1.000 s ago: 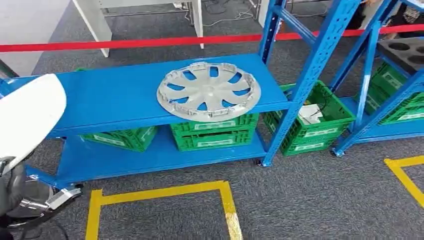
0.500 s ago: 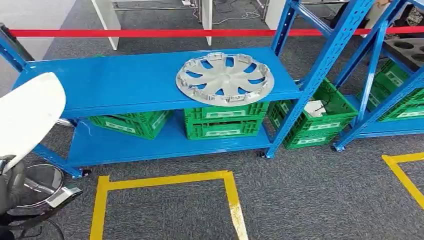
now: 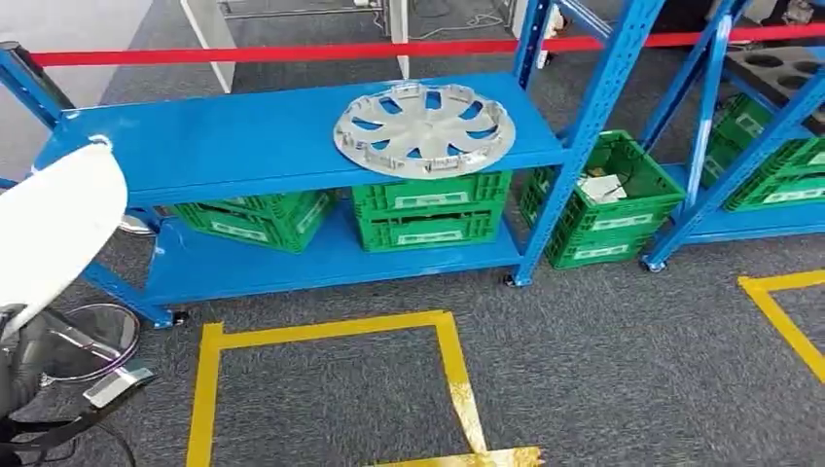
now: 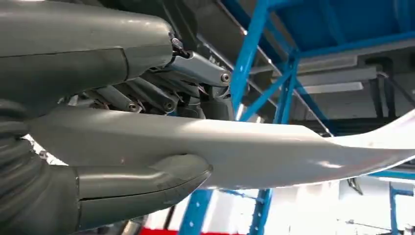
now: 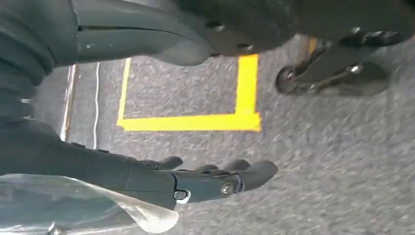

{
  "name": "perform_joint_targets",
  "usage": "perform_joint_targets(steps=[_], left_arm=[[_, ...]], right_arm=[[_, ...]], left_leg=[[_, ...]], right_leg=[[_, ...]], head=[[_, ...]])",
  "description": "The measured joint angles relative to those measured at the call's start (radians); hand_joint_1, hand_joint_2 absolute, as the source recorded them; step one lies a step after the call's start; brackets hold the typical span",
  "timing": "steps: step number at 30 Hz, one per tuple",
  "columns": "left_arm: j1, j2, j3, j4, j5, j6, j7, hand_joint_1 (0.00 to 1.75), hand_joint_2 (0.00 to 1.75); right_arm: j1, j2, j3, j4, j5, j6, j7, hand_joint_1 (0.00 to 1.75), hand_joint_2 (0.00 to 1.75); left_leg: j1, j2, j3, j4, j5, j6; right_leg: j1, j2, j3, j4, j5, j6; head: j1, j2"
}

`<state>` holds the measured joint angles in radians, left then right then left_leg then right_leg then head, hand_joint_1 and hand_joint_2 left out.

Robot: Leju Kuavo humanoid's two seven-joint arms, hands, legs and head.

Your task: Take the parts from the cabinet and place them on the table.

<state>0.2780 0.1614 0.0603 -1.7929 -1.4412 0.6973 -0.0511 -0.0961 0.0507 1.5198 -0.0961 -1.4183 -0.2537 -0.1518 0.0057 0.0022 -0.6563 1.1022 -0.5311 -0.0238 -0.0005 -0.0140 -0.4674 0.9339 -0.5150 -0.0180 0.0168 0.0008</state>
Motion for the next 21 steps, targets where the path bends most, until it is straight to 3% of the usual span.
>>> perform_joint_targets(steps=[1,2,3,4,5,6,7,8,9,11,12,13,14,15,17,18,19,21], left_arm=[[0.0,-0.002,0.003,0.002,0.0,0.0,-0.004,1.75,1.75],[0.001,-0.003,0.007,0.004,0.0,0.0,-0.01,1.75,1.75],[0.002,-0.005,0.01,0.005,0.0,0.0,-0.013,1.75,1.75],[0.001,-0.005,0.014,0.005,0.0,0.0,-0.013,1.75,1.75],[0.001,-0.006,0.016,0.005,0.0,0.0,-0.014,1.75,1.75],[0.001,-0.007,0.016,0.005,0.0,0.0,-0.014,1.75,1.75],[0.001,-0.008,0.016,0.005,0.0,0.0,-0.016,1.75,1.75],[-0.001,-0.009,0.017,0.005,0.0,0.0,-0.021,1.75,1.75],[0.0,-0.011,0.019,0.005,0.0,0.001,-0.027,1.75,1.75],[0.0,-0.013,0.024,0.005,0.003,0.001,-0.035,1.75,1.75],[0.0,-0.015,0.027,0.005,0.006,0.001,-0.036,1.75,1.75],[-0.001,-0.02,0.029,0.005,0.006,0.001,-0.04,1.75,1.75],[-0.002,-0.022,0.034,0.005,0.006,0.001,-0.044,1.75,1.75],[-0.002,-0.026,0.036,0.005,0.006,0.001,-0.048,1.75,1.75],[-0.002,-0.031,0.04,0.005,0.01,0.001,-0.052,1.75,1.75],[-0.002,-0.034,0.041,0.005,0.013,0.001,-0.054,1.75,1.75],[-0.002,-0.037,0.041,0.005,0.016,0.001,-0.054,1.75,1.75],[-0.001,-0.04,0.042,0.005,0.017,0.001,-0.058,1.75,1.75]], right_arm=[[0.0,0.0,0.0,0.0,-0.001,0.002,0.001,0.0,1.75],[-0.001,0.0,0.0,0.0,-0.002,0.002,0.001,0.0,1.75],[-0.001,0.0,0.0,0.0,-0.002,0.002,0.001,0.0,1.75],[-0.001,0.0,0.0,0.0,-0.002,0.002,0.001,0.0,1.75],[0.0,0.0,0.0,0.0,-0.002,0.002,0.001,0.0,1.75],[0.0,0.0,0.0,0.0,-0.002,0.002,0.001,0.0,1.75],[-0.001,0.0,0.0,0.0,-0.002,0.002,0.001,0.0,1.75],[-0.001,0.0,0.0,0.0,-0.002,0.001,0.001,0.0,1.75],[-0.002,0.001,0.0,0.0,-0.002,0.001,0.0,0.0,1.75],[-0.003,0.001,0.0,0.0,-0.002,0.001,0.0,0.0,1.75],[-0.001,0.001,0.0,0.0,-0.002,0.0,0.001,0.0,1.75],[0.001,0.0,0.0,0.0,-0.003,-0.001,0.001,0.0,1.75],[0.002,0.0,0.0,0.0,-0.003,-0.001,0.001,0.0,1.75],[0.003,0.0,0.0,0.0,-0.005,0.0,0.001,0.0,1.75],[0.002,0.0,0.0,0.0,-0.005,0.0,0.0,0.0,1.75],[0.002,0.0,0.0,0.0,-0.005,0.0,0.0,0.0,1.75],[0.002,0.0,0.0,0.0,-0.005,0.0,0.0,0.0,1.75],[0.002,0.0,0.0,0.0,-0.005,0.0,-0.001,0.0,1.75]], left_leg=[[0.003,0.0,-0.011,0.075,-0.052,-0.004],[0.005,0.0,-0.021,0.15,-0.082,-0.008],[0.007,0.0,-0.021,0.194,-0.074,-0.011],[0.008,0.0,-0.004,0.199,-0.033,-0.014],[0.011,0.0,0.028,0.167,0.015,-0.016],[0.013,0.0,0.076,0.103,0.044,-0.017],[0.016,0.0,0.131,0.024,0.046,-0.018],[0.014,-0.002,0.188,-0.064,-0.001,-0.018],[0.011,-0.004,0.212,-0.115,-0.021,-0.001],[0.007,-0.004,0.199,-0.115,-0.021,0.005],[0.006,-0.004,0.191,-0.113,-0.012,0.017],[0.013,0.003,0.181,-0.117,-0.001,0.029],[0.011,0.004,0.172,-0.117,0.007,0.039],[0.008,0.005,0.159,-0.117,0.016,0.049],[0.003,0.005,0.133,-0.113,0.037,0.053],[0.0,0.006,0.116,-0.111,0.048,0.054],[-0.003,0.006,0.1,-0.109,0.059,0.054],[-0.007,0.006,0.073,-0.105,0.077,0.053]], right_leg=[[0.001,-0.003,-0.009,0.004,0.008,0.0],[0.001,-0.004,-0.027,0.01,0.018,0.001],[0.001,-0.005,-0.039,0.019,0.027,0.001],[0.0,-0.006,-0.063,0.03,0.037,0.004],[-0.002,-0.007,-0.087,0.04,0.046,0.008],[-0.003,-0.007,-0.106,0.051,0.051,0.012],[-0.003,-0.007,-0.12,0.062,0.056,0.016],[0.002,-0.007,-0.134,0.072,0.06,0.021],[0.004,-0.006,-0.14,0.078,0.068,0.027],[0.001,-0.005,-0.152,0.078,0.087,0.038],[0.001,-0.004,-0.155,0.078,0.095,0.047],[-0.004,-0.001,-0.168,0.099,0.074,0.053],[-0.001,0.005,-0.182,0.13,0.028,0.058],[-0.002,0.009,-0.198,0.19,-0.035,0.059],[-0.002,0.01,-0.224,0.327,-0.125,0.061],[-0.002,0.011,-0.226,0.371,-0.131,0.06],[-0.002,0.011,-0.21,0.377,-0.104,0.058],[-0.001,0.011,-0.13,0.286,-0.022,0.048]], head=[[0.003,0.0],[0.002,0.0],[0.001,0.0],[0.001,0.0],[0.001,0.0],[0.002,0.0],[0.001,0.0],[0.0,0.0],[0.003,0.0],[0.002,0.0],[0.002,0.0],[0.001,0.0],[0.006,0.0],[0.007,0.0],[0.007,0.0],[0.008,0.0],[0.007,0.0],[0.008,0.0]])
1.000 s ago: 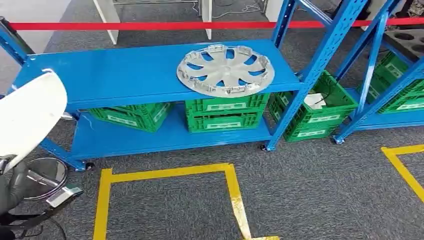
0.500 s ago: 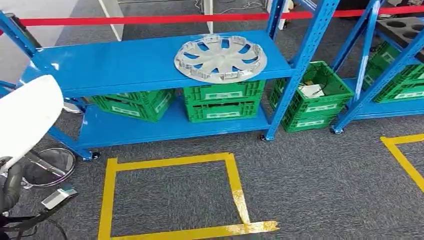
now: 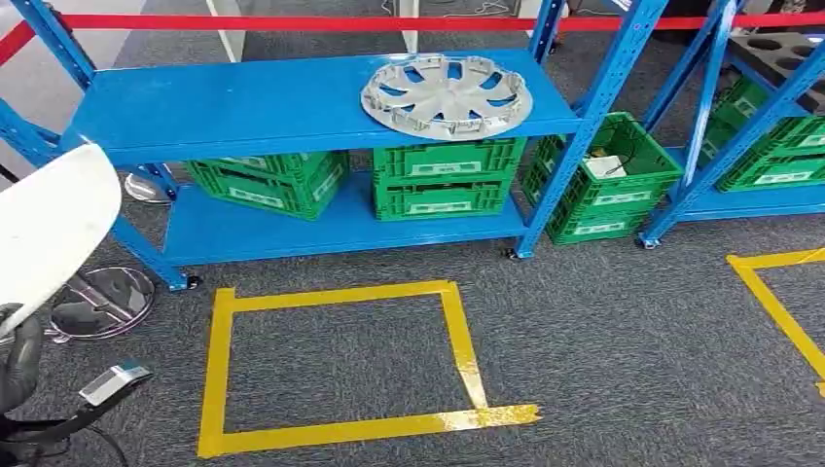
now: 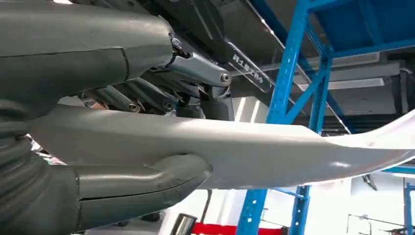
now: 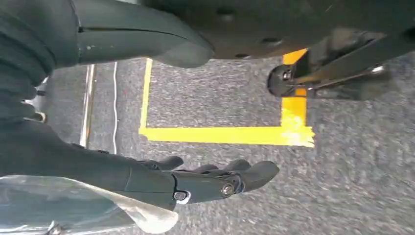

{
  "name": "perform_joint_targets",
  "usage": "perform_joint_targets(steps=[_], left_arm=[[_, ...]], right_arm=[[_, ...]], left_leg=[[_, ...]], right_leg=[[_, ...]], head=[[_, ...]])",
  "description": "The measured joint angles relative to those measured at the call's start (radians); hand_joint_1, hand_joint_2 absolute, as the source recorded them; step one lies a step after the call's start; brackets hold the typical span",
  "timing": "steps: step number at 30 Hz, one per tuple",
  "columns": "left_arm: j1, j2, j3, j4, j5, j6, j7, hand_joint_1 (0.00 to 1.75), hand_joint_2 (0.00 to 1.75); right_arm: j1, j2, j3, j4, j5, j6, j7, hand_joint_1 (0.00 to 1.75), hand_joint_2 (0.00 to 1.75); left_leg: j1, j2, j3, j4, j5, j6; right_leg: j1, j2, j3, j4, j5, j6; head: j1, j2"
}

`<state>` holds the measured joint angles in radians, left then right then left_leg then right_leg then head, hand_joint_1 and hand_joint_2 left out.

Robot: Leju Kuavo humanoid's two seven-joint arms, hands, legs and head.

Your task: Take the parts from the cabinet and place them on the table.

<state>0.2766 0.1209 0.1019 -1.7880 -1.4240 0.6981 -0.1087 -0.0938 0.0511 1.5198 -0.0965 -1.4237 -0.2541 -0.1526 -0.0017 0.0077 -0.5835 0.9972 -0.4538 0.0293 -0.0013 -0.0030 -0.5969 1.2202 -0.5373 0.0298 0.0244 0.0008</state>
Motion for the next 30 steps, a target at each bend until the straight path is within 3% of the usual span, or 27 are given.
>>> perform_joint_targets(steps=[1,2,3,4,6,7,8,9,10,11,12,13,14,15,16,17,18,19,20,22,23,24,26,27,28,29,30], left_arm=[[0.0,-0.002,0.0,0.0,0.0,0.0,-0.002,1.75,1.75],[0.0,-0.005,0.0,0.0,0.0,0.0,-0.004,1.75,1.75],[0.0,-0.006,0.001,0.0,0.001,0.0,-0.008,1.75,1.75],[0.0,-0.007,0.002,0.0,0.004,0.0,-0.01,1.75,1.75],[0.001,-0.008,0.002,0.0,0.007,0.0,-0.014,1.75,1.75],[0.002,-0.009,0.004,0.0,0.01,0.0,-0.014,1.75,1.75],[0.005,-0.011,0.007,0.001,0.013,0.0,-0.017,1.75,1.75],[0.004,-0.011,0.011,0.002,0.016,0.0,-0.019,1.75,1.75],[0.004,-0.012,0.016,0.002,0.021,0.0,-0.021,1.75,1.75],[0.006,-0.013,0.019,0.003,0.023,0.0,-0.025,1.75,1.75],[0.007,-0.013,0.024,0.004,0.026,0.0,-0.029,1.75,1.75],[0.01,-0.013,0.027,0.005,0.032,0.0,-0.031,1.75,1.75],[0.014,-0.013,0.031,0.006,0.037,0.0,-0.035,1.75,1.75],[0.016,-0.013,0.036,0.006,0.042,0.0,-0.04,1.75,1.75],[0.017,-0.013,0.044,0.006,0.042,0.0,-0.048,1.75,1.75],[0.018,-0.013,0.049,0.006,0.044,0.0,-0.05,1.75,1.75],[0.019,-0.013,0.052,0.006,0.047,0.0,-0.053,1.75,1.75],[0.021,-0.013,0.055,0.007,0.051,0.0,-0.055,1.75,1.75],[0.026,-0.014,0.058,0.007,0.053,0.001,-0.059,1.75,1.75],[0.028,-0.015,0.066,0.01,0.057,0.0,-0.063,1.75,1.75],[0.026,-0.016,0.068,0.01,0.06,0.0,-0.064,1.75,1.75],[0.027,-0.017,0.071,0.01,0.06,0.0,-0.065,1.75,1.75],[0.028,-0.018,0.074,0.011,0.059,0.0,-0.065,1.75,1.75],[0.028,-0.019,0.074,0.011,0.06,0.0,-0.066,1.75,1.75],[0.028,-0.02,0.074,0.013,0.061,0.0,-0.069,1.75,1.75],[0.028,-0.021,0.075,0.016,0.063,0.0,-0.076,1.75,1.75],[0.028,-0.021,0.077,0.019,0.067,0.0,-0.084,1.75,1.75]], right_arm=[[-0.001,0.0,0.0,0.0,0.0,0.0,-0.001,0.0,1.75],[-0.003,0.0,0.0,0.0,0.0,0.0,-0.002,0.0,1.75],[-0.006,0.0,0.0,0.0,0.0,-0.001,-0.003,0.0,1.75],[-0.008,0.0,0.0,0.0,0.0,-0.002,-0.004,0.0,1.75],[-0.006,0.0,0.0,0.0,0.0,-0.002,-0.005,0.0,1.75],[-0.004,0.003,0.0,-0.001,-0.001,-0.002,-0.003,0.0,1.75],[-0.005,0.003,0.0,-0.001,-0.002,-0.003,-0.003,0.0,1.75],[-0.005,0.003,0.0,-0.001,-0.002,-0.005,-0.003,0.0,1.75],[-0.005,0.004,0.0,-0.001,-0.002,-0.005,-0.003,0.0,1.75],[-0.006,0.004,0.0,-0.002,-0.001,-0.005,-0.002,0.0,1.75],[-0.006,0.005,0.0,-0.002,0.0,-0.005,-0.001,0.0,1.75],[-0.007,0.006,0.0,-0.002,0.001,-0.006,0.0,0.0,1.75],[-0.007,0.007,0.0,-0.002,0.002,-0.009,0.002,0.0,1.75],[-0.007,0.009,0.0,-0.002,0.003,-0.01,0.003,0.0,1.75],[-0.007,0.011,0.0,-0.002,0.003,-0.013,0.005,0.0,1.75],[-0.007,0.012,0.0,-0.002,0.003,-0.014,0.008,0.0,1.75],[-0.008,0.013,0.0,-0.002,0.003,-0.015,0.008,0.0,1.75],[-0.008,0.013,0.0,-0.002,0.004,-0.016,0.008,0.0,1.75],[-0.008,0.013,0.0,-0.002,0.004,-0.016,0.008,0.0,1.75],[-0.006,0.013,0.0,-0.002,0.005,-0.018,0.01,0.0,1.75],[-0.006,0.013,0.0,-0.002,0.006,-0.019,0.01,0.0,1.75],[-0.005,0.013,0.0,-0.002,0.006,-0.019,0.011,0.0,1.75],[-0.005,0.013,0.0,-0.002,0.006,-0.019,0.011,0.0,1.75],[-0.006,0.013,0.0,-0.002,0.007,-0.019,0.011,0.0,1.75],[-0.006,0.013,0.0,-0.002,0.007,-0.019,0.011,0.0,1.75],[-0.006,0.013,0.0,-0.002,0.009,-0.019,0.011,0.0,1.75],[-0.006,0.014,0.0,-0.002,0.011,-0.019,0.012,0.0,1.75]], left_leg=[[-0.002,-0.001,-0.006,0.001,0.009,-0.001],[-0.003,-0.001,-0.014,0.002,0.017,-0.004],[-0.007,-0.001,-0.02,0.004,0.027,-0.009],[-0.004,0.001,-0.025,0.003,0.04,-0.016],[0.001,0.001,-0.033,-0.003,0.061,-0.027],[-0.001,0.0,-0.038,-0.002,0.058,-0.032],[0.0,-0.005,-0.046,0.016,0.014,-0.038],[0.003,-0.004,-0.058,0.068,-0.054,-0.043],[0.006,-0.004,-0.069,0.139,-0.12,-0.049],[0.01,-0.004,-0.078,0.212,-0.167,-0.054],[0.012,-0.004,-0.08,0.27,-0.18,-0.057],[0.013,-0.004,-0.074,0.301,-0.16,-0.06],[0.015,-0.004,-0.051,0.295,-0.112,-0.063],[0.017,-0.004,-0.016,0.255,-0.069,-0.065],[0.02,-0.004,0.038,0.18,-0.043,-0.067],[0.023,-0.005,0.1,0.087,-0.067,-0.069],[0.016,-0.006,0.15,0.006,-0.106,-0.065],[0.015,-0.006,0.153,-0.01,-0.119,-0.051],[0.012,-0.006,0.146,-0.007,-0.112,-0.048],[0.013,-0.003,0.123,-0.008,-0.092,-0.028],[0.016,0.003,0.111,-0.007,-0.078,-0.017],[0.015,0.003,0.095,-0.007,-0.066,-0.008],[0.013,0.004,0.063,-0.006,-0.038,-0.004],[0.01,0.004,0.045,-0.006,-0.024,-0.004],[0.008,0.005,0.028,-0.005,-0.012,-0.004],[0.006,0.005,0.01,-0.005,0.002,-0.004],[0.005,0.004,-0.007,-0.005,0.011,-0.006]], right_leg=[[0.002,0.002,0.06,-0.086,0.02,-0.009],[0.005,0.004,0.124,-0.182,0.004,-0.02],[0.007,0.003,0.174,-0.259,-0.015,-0.023],[0.01,0.004,0.174,-0.27,-0.02,-0.02],[0.015,0.004,0.158,-0.266,-0.004,-0.023],[0.002,-0.001,0.142,-0.281,0.014,-0.033],[0.003,-0.005,0.138,-0.28,0.024,-0.039],[0.002,-0.008,0.121,-0.277,0.034,-0.047],[0.003,-0.009,0.107,-0.274,0.044,-0.049],[0.003,-0.011,0.091,-0.268,0.056,-0.049],[0.003,-0.011,0.073,-0.263,0.066,-0.049],[0.002,-0.012,0.053,-0.256,0.075,-0.046],[0.001,-0.013,0.029,-0.245,0.085,-0.043],[-0.001,-0.014,0.007,-0.234,0.092,-0.039],[-0.002,-0.014,-0.013,-0.221,0.098,-0.034],[-0.001,-0.013,-0.028,-0.207,0.103,-0.029],[0.003,-0.012,-0.038,-0.195,0.108,-0.023],[0.003,-0.013,-0.041,-0.195,0.118,-0.016],[0.002,-0.013,-0.042,-0.198,0.13,-0.014],[0.001,-0.011,-0.05,-0.201,0.147,-0.005],[-0.002,-0.007,-0.061,-0.189,0.111,0.0],[-0.002,-0.002,-0.076,-0.152,0.048,0.004],[-0.002,0.0,-0.101,-0.008,-0.076,0.01],[-0.002,0.0,-0.107,0.06,-0.101,0.011],[-0.002,0.0,-0.102,0.101,-0.091,0.01],[-0.002,0.0,-0.082,0.106,-0.05,0.007],[-0.001,0.0,-0.045,0.073,-0.001,0.003]], head=[[0.0,0.0],[-0.001,0.0],[-0.002,0.0],[-0.001,0.0],[-0.001,0.0],[0.0,0.0],[-0.001,0.0],[-0.003,0.0],[-0.009,0.0],[-0.007,0.0],[-0.008,0.0],[-0.01,0.0],[-0.009,0.0],[-0.01,0.0],[-0.01,0.0],[-0.01,0.0],[-0.012,0.0],[-0.008,0.0],[-0.01,0.0],[-0.01,0.0],[-0.01,0.0],[-0.006,0.0],[-0.003,0.0],[-0.003,0.0],[-0.003,0.0],[-0.003,0.0],[-0.003,0.0]])
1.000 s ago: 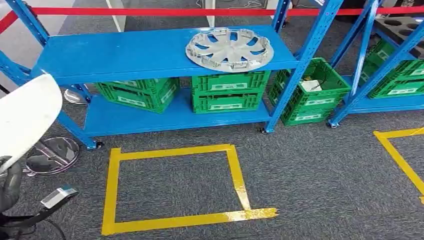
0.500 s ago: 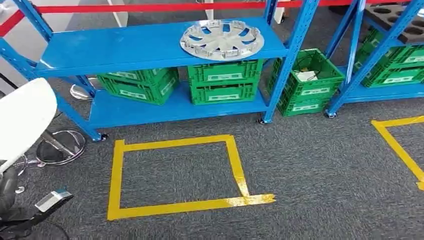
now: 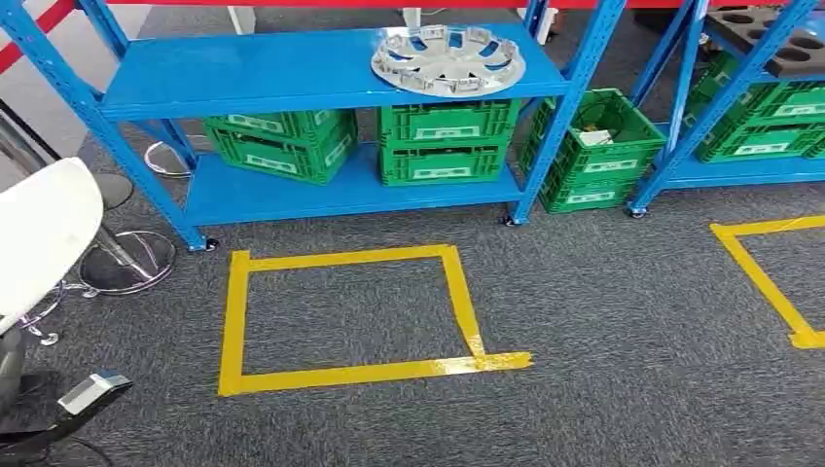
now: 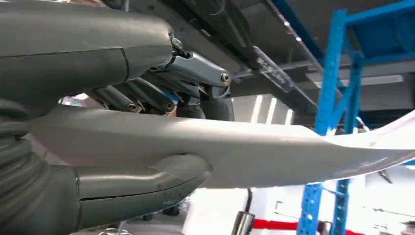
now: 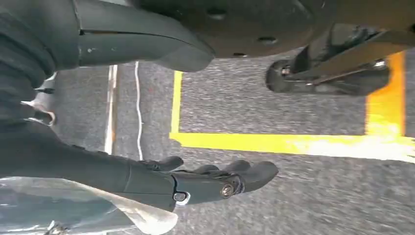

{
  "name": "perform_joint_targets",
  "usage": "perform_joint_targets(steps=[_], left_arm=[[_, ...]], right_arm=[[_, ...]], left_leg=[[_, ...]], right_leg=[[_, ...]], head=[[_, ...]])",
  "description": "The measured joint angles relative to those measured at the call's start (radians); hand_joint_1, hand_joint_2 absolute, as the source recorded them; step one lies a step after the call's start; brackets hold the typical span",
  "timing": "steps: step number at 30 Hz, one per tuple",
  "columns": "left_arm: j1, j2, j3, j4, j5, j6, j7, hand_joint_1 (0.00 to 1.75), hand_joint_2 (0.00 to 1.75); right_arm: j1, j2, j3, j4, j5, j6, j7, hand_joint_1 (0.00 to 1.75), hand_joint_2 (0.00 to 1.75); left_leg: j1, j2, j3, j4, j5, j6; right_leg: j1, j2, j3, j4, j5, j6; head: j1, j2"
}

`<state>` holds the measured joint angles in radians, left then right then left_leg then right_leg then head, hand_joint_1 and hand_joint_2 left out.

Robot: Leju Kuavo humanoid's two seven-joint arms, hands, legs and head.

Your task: Take the parts from the cabinet and place them on the table.

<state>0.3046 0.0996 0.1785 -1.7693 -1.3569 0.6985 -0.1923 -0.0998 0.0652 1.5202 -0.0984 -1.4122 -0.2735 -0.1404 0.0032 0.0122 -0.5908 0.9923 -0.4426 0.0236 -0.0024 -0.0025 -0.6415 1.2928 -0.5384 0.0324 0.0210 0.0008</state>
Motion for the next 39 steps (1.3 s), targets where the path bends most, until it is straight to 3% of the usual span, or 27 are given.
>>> perform_joint_targets(steps=[1,2,3,4,6,7,8,9,11,12,13,14,15,17,18,22,24,27,28,30,32,33,34,35,36,37,39], left_arm=[[0.0,0.0,0.002,0.002,0.006,0.0,-0.007,1.75,1.75],[0.0,-0.001,0.004,0.004,0.008,0.0,-0.01,1.75,1.75],[0.0,-0.001,0.007,0.006,0.011,0.0,-0.016,1.75,1.75],[-0.002,-0.002,0.01,0.007,0.012,0.0,-0.018,1.75,1.75],[-0.003,-0.002,0.014,0.012,0.015,0.0,-0.021,1.75,1.75],[-0.003,-0.002,0.014,0.015,0.014,0.0,-0.021,1.75,1.75],[-0.002,-0.003,0.014,0.019,0.014,0.0,-0.021,1.75,1.75],[-0.002,-0.003,0.014,0.023,0.012,0.0,-0.021,1.75,1.75],[-0.003,-0.003,0.014,0.032,0.008,0.0,-0.021,1.75,1.75],[-0.003,-0.003,0.012,0.038,0.007,0.0,-0.021,1.75,1.75],[-0.003,-0.003,0.011,0.042,0.007,0.0,-0.021,1.75,1.75],[-0.003,-0.003,0.01,0.045,0.006,0.0,-0.021,1.75,1.75],[-0.004,-0.003,0.008,0.048,0.004,0.0,-0.02,1.75,1.75],[-0.008,-0.002,-0.001,0.052,-0.002,0.0,-0.016,1.75,1.75],[-0.013,-0.002,-0.006,0.056,-0.004,0.0,-0.015,1.75,1.75],[-0.016,0.0,-0.011,0.06,-0.005,0.0,-0.014,1.75,1.75],[-0.018,-0.001,-0.014,0.061,-0.005,0.0,-0.014,1.75,1.75],[-0.019,-0.002,-0.021,0.064,-0.007,0.0,-0.014,1.75,1.75],[-0.019,-0.002,-0.025,0.066,-0.008,0.0,-0.009,1.75,1.75],[-0.019,-0.001,-0.035,0.07,-0.01,0.0,0.0,1.75,1.75],[-0.02,0.0,-0.047,0.073,-0.017,0.0,0.01,1.75,1.75],[-0.023,0.002,-0.054,0.073,-0.02,0.0,0.014,1.75,1.75],[-0.025,0.003,-0.056,0.073,-0.022,0.0,0.018,1.75,1.75],[-0.028,0.004,-0.061,0.073,-0.023,0.0,0.019,1.75,1.75],[-0.029,0.006,-0.064,0.073,-0.025,0.0,0.02,1.75,1.75],[-0.029,0.008,-0.068,0.074,-0.025,0.0,0.023,1.75,1.75],[-0.033,0.013,-0.079,0.074,-0.029,0.0,0.033,1.75,1.75]], right_arm=[[-0.001,0.001,0.0,0.0,0.004,0.0,0.002,0.0,1.75],[-0.002,0.001,0.0,0.0,0.005,-0.001,0.002,0.0,1.75],[-0.005,0.002,0.0,0.0,0.008,-0.002,0.002,0.0,1.75],[-0.008,0.004,0.0,-0.001,0.01,-0.002,0.002,0.0,1.75],[-0.013,0.009,0.0,-0.002,0.012,-0.003,0.002,0.0,1.75],[-0.009,0.012,0.0,-0.002,0.012,-0.003,0.002,0.0,1.75],[-0.007,0.013,0.0,-0.003,0.013,-0.003,0.002,0.0,1.75],[-0.007,0.013,0.0,-0.003,0.013,-0.005,0.002,0.0,1.75],[-0.007,0.013,0.0,-0.003,0.018,-0.005,0.005,0.0,1.75],[-0.007,0.013,0.0,-0.003,0.019,-0.005,0.005,0.0,1.75],[-0.007,0.013,0.0,-0.003,0.021,-0.005,0.005,0.0,1.75],[-0.006,0.013,0.0,-0.003,0.021,-0.005,0.005,0.0,1.75],[-0.006,0.013,0.0,-0.003,0.022,-0.006,0.006,0.0,1.75],[-0.007,0.013,0.0,-0.003,0.024,-0.006,0.006,0.0,1.75],[-0.008,0.013,0.0,-0.003,0.025,-0.006,0.007,0.0,1.75],[-0.01,0.014,0.0,-0.003,0.025,-0.008,0.008,0.0,1.75],[-0.01,0.013,0.0,-0.002,0.025,-0.01,0.007,0.0,1.75],[-0.012,0.013,0.0,-0.001,0.026,-0.01,0.008,0.0,1.75],[-0.009,0.013,0.0,0.0,0.027,-0.01,0.01,0.0,1.75],[-0.004,0.012,0.0,0.0,0.028,-0.01,0.011,0.0,1.75],[-0.004,0.011,0.0,0.001,0.029,-0.01,0.011,0.0,1.75],[-0.006,0.012,0.0,0.0,0.03,-0.01,0.01,0.0,1.75],[-0.008,0.012,0.0,0.0,0.03,-0.01,0.01,0.0,1.75],[-0.009,0.013,0.0,0.0,0.03,-0.01,0.01,0.0,1.75],[-0.008,0.014,0.0,0.0,0.031,-0.01,0.01,0.0,1.75],[-0.005,0.014,0.0,0.0,0.03,-0.01,0.01,0.0,1.75],[-0.005,0.014,0.0,0.0,0.03,-0.009,0.009,0.0,1.75]], left_leg=[[-0.002,0.0,-0.016,0.0,0.013,-0.002],[-0.003,-0.001,-0.023,0.0,0.023,-0.005],[-0.006,-0.002,-0.03,0.002,0.032,-0.01],[-0.008,0.0,-0.034,0.005,0.041,-0.015],[-0.002,0.003,-0.04,0.0,0.064,-0.025],[-0.003,0.002,-0.041,-0.001,0.073,-0.034],[0.001,-0.001,-0.047,0.006,0.058,-0.039],[0.001,-0.003,-0.055,0.033,0.015,-0.044],[0.006,-0.003,-0.091,0.179,-0.098,-0.054],[0.006,-0.003,-0.109,0.258,-0.132,-0.057],[0.006,-0.003,-0.114,0.305,-0.136,-0.059],[0.006,-0.003,-0.099,0.303,-0.12,-0.059],[0.007,-0.003,-0.06,0.252,-0.09,-0.059],[0.007,-0.004,0.056,0.063,-0.03,-0.049],[0.004,-0.005,0.079,0.035,-0.058,-0.04],[0.001,-0.004,0.062,0.014,-0.048,-0.021],[0.013,0.001,0.06,-0.001,-0.036,-0.007],[0.013,0.001,0.041,0.0,-0.023,-0.003],[0.013,0.001,0.036,0.0,-0.02,-0.005],[0.014,0.0,0.033,0.0,-0.015,-0.009],[0.017,0.0,0.033,0.002,-0.011,-0.015],[0.014,0.0,0.031,0.004,-0.009,-0.021],[0.009,0.0,0.024,0.012,-0.01,-0.027],[0.006,-0.001,0.019,0.015,-0.012,-0.023],[0.005,0.0,0.018,0.014,-0.009,0.001],[0.004,-0.001,0.017,0.014,0.0,0.016],[0.005,-0.002,0.016,0.011,0.005,0.017]], right_leg=[[0.001,0.0,0.055,-0.066,0.036,-0.007],[0.003,0.001,0.121,-0.152,0.037,-0.015],[0.008,0.001,0.193,-0.25,0.002,-0.023],[0.008,0.001,0.25,-0.345,-0.03,-0.023],[0.013,0.002,0.231,-0.354,-0.035,-0.024],[0.012,0.002,0.227,-0.357,-0.024,-0.032],[0.006,-0.002,0.223,-0.358,-0.014,-0.039],[0.007,-0.004,0.216,-0.357,-0.007,-0.049],[0.01,-0.009,0.203,-0.356,0.004,-0.057],[0.011,-0.01,0.194,-0.353,0.01,-0.057],[0.012,-0.01,0.184,-0.348,0.014,-0.056],[0.012,-0.01,0.174,-0.34,0.016,-0.055],[0.011,-0.009,0.172,-0.331,0.017,-0.054],[0.012,-0.008,0.163,-0.312,0.016,-0.052],[0.014,-0.009,0.149,-0.307,0.017,-0.047],[0.017,-0.008,0.135,-0.3,0.029,-0.026],[0.019,0.001,0.111,-0.264,-0.01,-0.014],[0.011,0.003,0.007,-0.035,-0.118,0.0],[0.01,0.002,-0.017,0.017,-0.13,0.003],[0.006,0.003,0.008,-0.03,-0.081,0.006],[0.001,0.002,0.114,-0.236,0.02,0.007],[0.0,0.004,0.141,-0.295,0.014,0.01],[0.002,0.008,0.142,-0.311,0.013,0.001],[-0.003,0.007,0.142,-0.311,0.019,-0.008],[-0.001,0.007,0.143,-0.309,0.02,-0.009],[0.001,0.007,0.14,-0.309,0.024,-0.013],[0.004,0.006,0.14,-0.308,0.027,-0.018]], head=[[0.001,0.0],[0.001,0.0],[0.0,0.0],[0.0,0.0],[0.0,0.0],[0.001,0.0],[0.0,0.0],[-0.002,0.0],[-0.004,0.0],[-0.005,0.0],[-0.004,0.0],[-0.005,0.0],[-0.005,0.0],[-0.005,0.0],[-0.004,0.0],[-0.003,0.0],[0.002,0.0],[0.005,0.0],[0.006,0.0],[0.006,0.0],[0.006,0.0],[0.006,0.0],[0.008,0.0],[0.004,0.0],[0.005,0.0],[0.004,0.0],[0.002,0.0]])
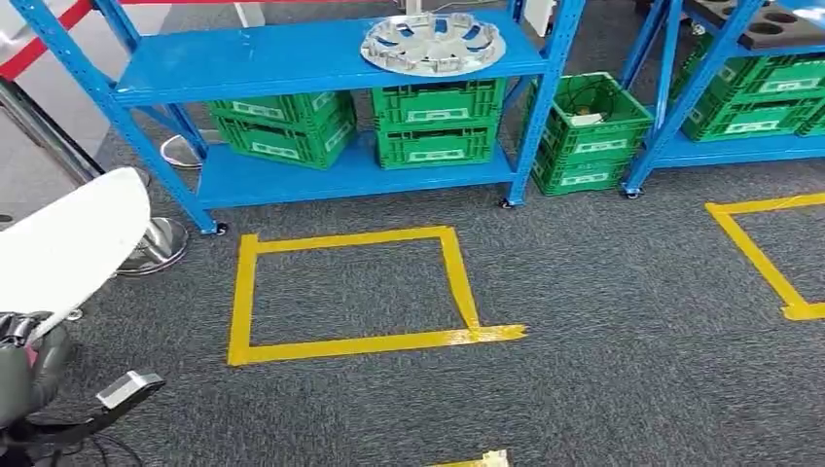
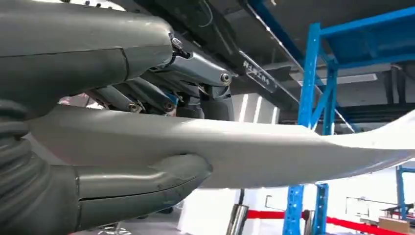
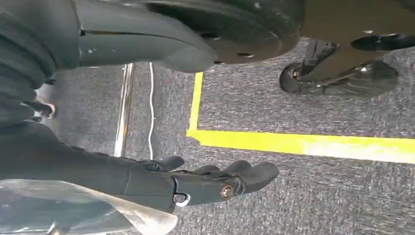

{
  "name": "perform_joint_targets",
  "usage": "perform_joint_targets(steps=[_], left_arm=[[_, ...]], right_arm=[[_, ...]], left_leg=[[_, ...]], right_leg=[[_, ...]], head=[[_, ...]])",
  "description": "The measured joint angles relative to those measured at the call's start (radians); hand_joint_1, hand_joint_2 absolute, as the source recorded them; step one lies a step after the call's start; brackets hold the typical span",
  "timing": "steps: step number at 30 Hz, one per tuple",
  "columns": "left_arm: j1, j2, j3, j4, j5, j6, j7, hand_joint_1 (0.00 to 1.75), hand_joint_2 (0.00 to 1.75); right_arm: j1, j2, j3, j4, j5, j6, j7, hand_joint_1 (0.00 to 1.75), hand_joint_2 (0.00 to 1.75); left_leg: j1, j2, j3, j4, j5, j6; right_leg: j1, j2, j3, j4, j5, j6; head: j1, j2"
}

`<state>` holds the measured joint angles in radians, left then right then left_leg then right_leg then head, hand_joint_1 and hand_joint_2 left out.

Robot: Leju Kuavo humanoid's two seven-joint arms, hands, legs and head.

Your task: Take the parts from the cabinet and place them on the table.

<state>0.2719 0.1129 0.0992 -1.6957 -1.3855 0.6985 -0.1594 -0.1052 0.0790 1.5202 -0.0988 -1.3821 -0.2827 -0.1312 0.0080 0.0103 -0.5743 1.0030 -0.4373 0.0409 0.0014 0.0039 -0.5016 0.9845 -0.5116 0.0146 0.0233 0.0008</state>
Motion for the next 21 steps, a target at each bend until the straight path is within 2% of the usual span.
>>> perform_joint_targets(steps=[6,9,12,19,20,21], left_arm=[[-0.012,0.01,-0.034,0.001,-0.008,0.0,0.018,1.75,1.75],[-0.017,0.015,-0.052,0.006,-0.016,0.0,0.025,1.75,1.75],[-0.017,0.016,-0.062,0.011,-0.017,0.0,0.026,1.75,1.75],[-0.017,0.025,-0.079,0.023,-0.019,0.0,0.036,1.75,1.75],[-0.017,0.027,-0.081,0.024,-0.02,0.0,0.04,1.75,1.75],[-0.017,0.03,-0.083,0.026,-0.023,0.0,0.043,1.75,1.75]], right_arm=[[-0.002,0.0,0.0,0.0,0.0,0.0,0.0,0.0,1.75],[-0.002,0.0,0.0,0.0,0.0,0.0,0.002,0.0,1.75],[-0.002,0.0,0.0,0.0,0.0,0.0,0.003,0.0,1.75],[-0.003,0.0,0.0,0.0,0.0,0.0,0.007,0.0,1.75],[-0.003,0.0,0.0,0.0,0.0,0.0,0.008,0.0,1.75],[-0.003,0.0,0.0,0.0,0.001,0.0,0.008,0.0,1.75]], left_leg=[[0.004,0.0,0.0,-0.012,0.012,-0.021],[0.007,0.0,-0.001,-0.015,0.012,-0.054],[0.008,0.0,-0.001,-0.016,0.01,-0.059],[0.006,-0.001,-0.006,-0.012,0.01,-0.06],[0.005,-0.001,-0.007,-0.009,0.009,-0.058],[0.003,-0.001,-0.011,-0.003,0.007,-0.051]], right_leg=[[0.005,-0.001,-0.004,0.002,0.004,-0.007],[0.006,-0.002,-0.009,0.003,0.004,-0.009],[0.006,-0.002,-0.018,0.003,0.002,-0.01],[0.004,-0.002,-0.02,0.003,0.003,-0.01],[0.003,-0.003,-0.02,0.002,0.004,-0.008],[0.0,-0.003,-0.017,0.003,0.006,-0.005]], head=[[0.001,0.0],[0.001,0.0],[0.001,0.0],[0.001,0.0],[0.002,0.0],[0.001,0.0]])
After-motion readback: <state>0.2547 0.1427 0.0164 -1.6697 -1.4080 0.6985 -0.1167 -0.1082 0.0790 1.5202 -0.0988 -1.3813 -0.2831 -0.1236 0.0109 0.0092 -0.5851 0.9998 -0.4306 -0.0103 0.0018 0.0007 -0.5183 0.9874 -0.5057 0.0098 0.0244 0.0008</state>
